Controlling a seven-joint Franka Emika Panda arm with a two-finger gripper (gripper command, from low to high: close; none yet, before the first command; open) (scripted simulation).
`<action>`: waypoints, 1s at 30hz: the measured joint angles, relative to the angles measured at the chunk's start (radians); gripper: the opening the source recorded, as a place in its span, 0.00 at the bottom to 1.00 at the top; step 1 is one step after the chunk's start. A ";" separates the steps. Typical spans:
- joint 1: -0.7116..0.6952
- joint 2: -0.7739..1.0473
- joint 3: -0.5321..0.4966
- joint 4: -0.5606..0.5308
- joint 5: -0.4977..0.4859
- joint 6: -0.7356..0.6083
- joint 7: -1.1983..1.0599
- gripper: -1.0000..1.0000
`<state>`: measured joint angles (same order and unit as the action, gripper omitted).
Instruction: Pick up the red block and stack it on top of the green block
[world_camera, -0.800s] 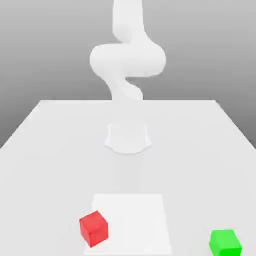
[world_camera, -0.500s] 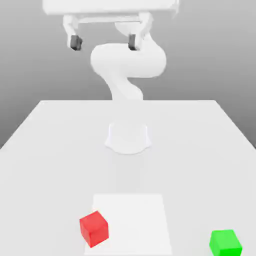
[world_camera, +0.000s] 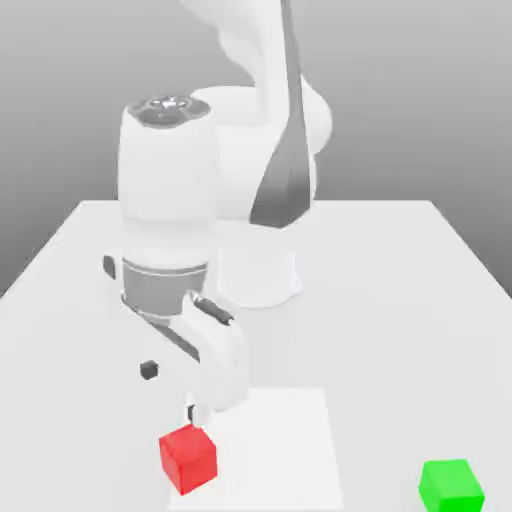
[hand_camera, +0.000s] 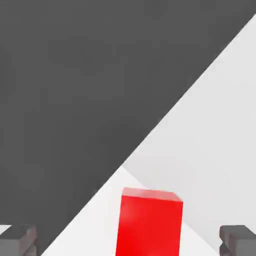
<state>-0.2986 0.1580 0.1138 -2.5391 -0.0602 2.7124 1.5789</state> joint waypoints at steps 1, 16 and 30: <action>0.002 0.035 -0.004 0.001 -0.001 0.026 0.009 0.50; 0.005 0.066 -0.008 0.002 -0.001 0.050 0.019 0.00; 0.359 0.222 0.218 0.262 -0.185 -0.085 0.016 0.00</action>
<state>0.0602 0.3799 0.3314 -2.2770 -0.2449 2.6271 1.5950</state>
